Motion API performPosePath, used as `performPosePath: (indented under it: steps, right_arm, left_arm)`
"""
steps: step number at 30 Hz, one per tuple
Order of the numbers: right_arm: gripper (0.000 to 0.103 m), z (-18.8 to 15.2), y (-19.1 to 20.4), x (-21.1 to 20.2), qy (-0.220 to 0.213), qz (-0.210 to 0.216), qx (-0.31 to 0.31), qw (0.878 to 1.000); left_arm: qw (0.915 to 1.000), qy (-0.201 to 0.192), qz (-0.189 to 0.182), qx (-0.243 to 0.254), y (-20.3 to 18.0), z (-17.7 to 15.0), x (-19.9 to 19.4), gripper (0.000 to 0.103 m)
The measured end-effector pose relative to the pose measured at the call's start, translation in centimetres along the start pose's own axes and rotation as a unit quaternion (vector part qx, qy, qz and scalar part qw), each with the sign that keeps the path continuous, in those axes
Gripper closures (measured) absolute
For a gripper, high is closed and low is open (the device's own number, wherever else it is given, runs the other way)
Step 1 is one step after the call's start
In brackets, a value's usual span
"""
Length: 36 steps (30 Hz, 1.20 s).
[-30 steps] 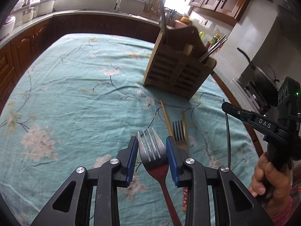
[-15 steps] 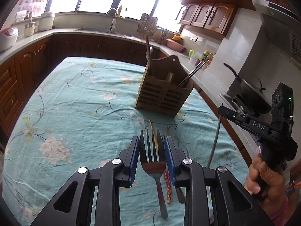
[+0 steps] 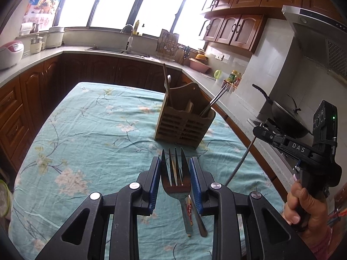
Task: Organize utensils
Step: 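Lift the fork with the left tool while the right tool carries the rod to the caddy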
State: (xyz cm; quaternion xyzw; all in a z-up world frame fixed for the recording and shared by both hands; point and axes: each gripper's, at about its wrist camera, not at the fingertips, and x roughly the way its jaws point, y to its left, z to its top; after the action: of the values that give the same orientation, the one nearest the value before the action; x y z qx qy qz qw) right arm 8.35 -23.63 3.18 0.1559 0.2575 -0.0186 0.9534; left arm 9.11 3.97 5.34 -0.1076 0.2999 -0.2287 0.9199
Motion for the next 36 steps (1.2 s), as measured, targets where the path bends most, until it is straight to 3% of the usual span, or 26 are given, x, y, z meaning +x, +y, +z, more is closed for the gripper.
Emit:
performPosePath:
  steps: [20, 36]
  right_arm:
    - [0.099, 1.5, -0.5, -1.1, -0.033, -0.001, 0.004, 0.999]
    - [0.099, 4.2, -1.7, -1.4, -0.070, -0.007, 0.006, 0.998]
  left_arm:
    - [0.9988, -0.048, 0.007, 0.000, 1.4, 2.6, 0.0, 0.078]
    - [0.9960, -0.089, -0.002, -0.010, 2.3, 6.5, 3.2, 0.078]
